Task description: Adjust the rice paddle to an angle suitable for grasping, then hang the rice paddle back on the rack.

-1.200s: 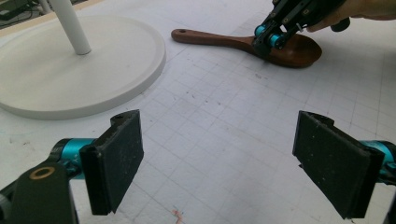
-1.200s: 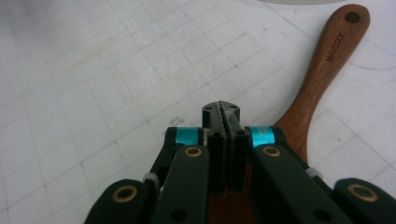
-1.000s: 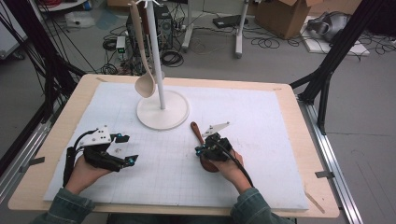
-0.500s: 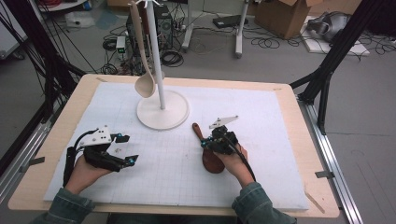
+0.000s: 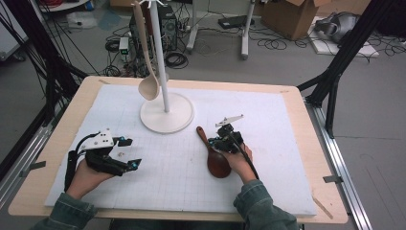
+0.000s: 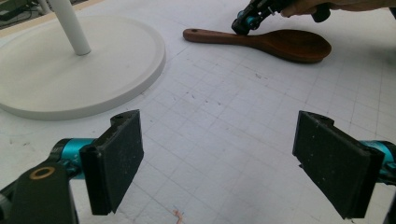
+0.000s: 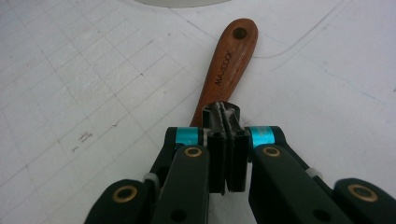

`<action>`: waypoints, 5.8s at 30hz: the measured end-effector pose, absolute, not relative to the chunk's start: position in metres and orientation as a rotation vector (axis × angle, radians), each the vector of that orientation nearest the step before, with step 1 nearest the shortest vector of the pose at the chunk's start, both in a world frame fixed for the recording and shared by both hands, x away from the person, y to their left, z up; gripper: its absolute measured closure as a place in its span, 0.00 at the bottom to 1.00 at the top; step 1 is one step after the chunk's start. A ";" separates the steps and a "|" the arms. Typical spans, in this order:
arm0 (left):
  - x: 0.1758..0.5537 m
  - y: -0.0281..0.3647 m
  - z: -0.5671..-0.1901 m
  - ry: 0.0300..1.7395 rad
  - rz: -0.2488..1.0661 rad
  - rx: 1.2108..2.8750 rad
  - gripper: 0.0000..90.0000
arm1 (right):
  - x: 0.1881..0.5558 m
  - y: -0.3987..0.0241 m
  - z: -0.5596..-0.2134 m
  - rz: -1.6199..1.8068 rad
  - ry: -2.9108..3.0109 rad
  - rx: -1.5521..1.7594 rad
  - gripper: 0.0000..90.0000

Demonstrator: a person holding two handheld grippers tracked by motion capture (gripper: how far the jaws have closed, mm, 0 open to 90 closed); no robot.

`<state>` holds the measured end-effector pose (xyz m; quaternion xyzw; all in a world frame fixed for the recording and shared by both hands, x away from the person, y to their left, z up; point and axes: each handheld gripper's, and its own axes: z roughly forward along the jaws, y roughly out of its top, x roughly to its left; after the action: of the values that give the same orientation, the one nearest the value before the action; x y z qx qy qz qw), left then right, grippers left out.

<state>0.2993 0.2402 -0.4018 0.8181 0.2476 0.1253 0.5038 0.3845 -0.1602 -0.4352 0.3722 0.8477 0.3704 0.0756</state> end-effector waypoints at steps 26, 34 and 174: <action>0.299 0.240 -0.401 0.595 0.305 1.972 0.18 | 0.369 -0.134 -0.433 1.141 2.681 0.953 1.00; 0.299 0.240 -0.401 0.596 0.305 1.970 0.18 | 0.368 -0.141 -0.426 1.207 2.645 0.941 0.94; 0.304 0.217 -0.406 0.574 0.181 1.972 0.30 | 0.342 -0.107 -0.433 0.978 2.737 0.698 0.85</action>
<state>0.3040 0.2168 -0.4059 0.8204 0.2389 0.0753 0.5140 0.3424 -0.1072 -0.4334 0.2327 0.9130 0.3262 0.0760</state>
